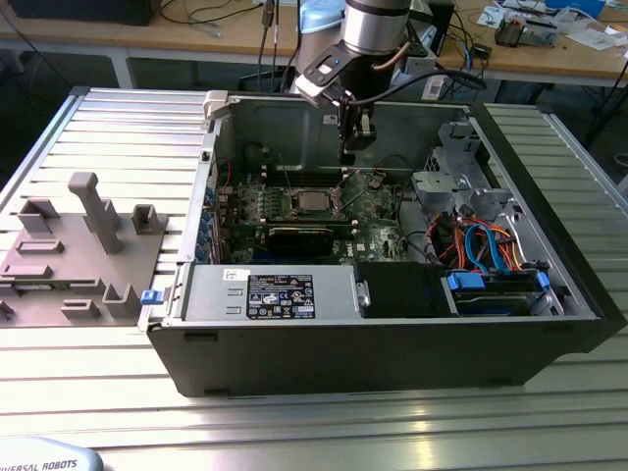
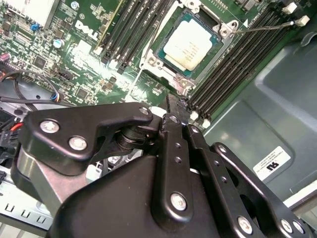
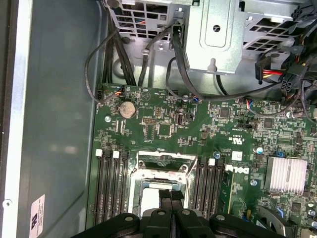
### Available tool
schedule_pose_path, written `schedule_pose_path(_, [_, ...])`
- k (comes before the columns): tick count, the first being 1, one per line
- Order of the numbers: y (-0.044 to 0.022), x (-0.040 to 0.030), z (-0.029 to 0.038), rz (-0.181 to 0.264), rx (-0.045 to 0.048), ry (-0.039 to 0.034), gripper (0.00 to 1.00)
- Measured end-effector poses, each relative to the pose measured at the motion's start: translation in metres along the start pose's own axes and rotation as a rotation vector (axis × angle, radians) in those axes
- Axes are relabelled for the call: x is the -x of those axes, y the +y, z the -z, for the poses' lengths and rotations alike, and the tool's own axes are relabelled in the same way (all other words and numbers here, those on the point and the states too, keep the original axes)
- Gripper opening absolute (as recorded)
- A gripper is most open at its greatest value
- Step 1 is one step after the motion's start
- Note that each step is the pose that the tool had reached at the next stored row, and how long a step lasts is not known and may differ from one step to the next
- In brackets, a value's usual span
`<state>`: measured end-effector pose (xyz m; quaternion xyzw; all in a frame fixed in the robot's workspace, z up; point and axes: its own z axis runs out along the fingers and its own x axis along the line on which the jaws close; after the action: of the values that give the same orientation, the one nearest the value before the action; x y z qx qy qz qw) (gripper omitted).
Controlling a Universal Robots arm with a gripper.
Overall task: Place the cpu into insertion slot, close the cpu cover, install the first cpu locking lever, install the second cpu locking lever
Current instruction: 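Close the cpu cover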
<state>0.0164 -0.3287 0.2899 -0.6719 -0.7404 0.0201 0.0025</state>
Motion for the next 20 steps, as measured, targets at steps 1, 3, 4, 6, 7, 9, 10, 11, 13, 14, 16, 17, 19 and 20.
schedule_pose_path(1, [0.0000, 0.0000, 0.0000, 0.000, 0.0004, 0.0045, 0.11])
schedule_pose_path(3, [0.0002, 0.0000, -0.0001, 0.000, 0.0009, 0.0095, 0.11])
schedule_pose_path(4, [0.0004, 0.0000, -0.0001, 0.000, 0.0009, 0.0094, 0.11])
schedule_pose_path(6, [0.0008, 0.0001, -0.0002, 0.000, 0.0009, 0.0094, 0.11])
schedule_pose_path(7, [0.0010, 0.0001, -0.0002, 0.000, 0.0009, 0.0094, 0.11])
schedule_pose_path(9, [0.0017, 0.0001, -0.0003, 0.000, 0.0009, 0.0095, 0.11])
schedule_pose_path(10, [0.0021, 0.0002, -0.0003, 0.000, 0.0009, 0.0095, 0.11])
schedule_pose_path(11, [0.0021, 0.0002, -0.0004, 0.000, 0.0009, 0.0096, 0.11])
schedule_pose_path(13, [0.0024, 0.0002, -0.0005, 0.000, 0.0009, 0.0095, 0.11])
schedule_pose_path(14, [0.0024, 0.0002, -0.0006, 0.000, 0.0009, 0.0095, 0.11])
schedule_pose_path(16, [0.0027, 0.0002, -0.0007, 0.000, 0.0009, 0.0095, 0.11])
schedule_pose_path(17, [0.0030, 0.0003, -0.0008, 0.000, 0.0009, 0.0095, 0.11])
schedule_pose_path(19, [0.0034, 0.0003, -0.0008, 0.000, 0.0009, 0.0095, 0.11])
schedule_pose_path(20, [0.0037, 0.0003, -0.0009, 0.000, 0.0009, 0.0095, 0.11])
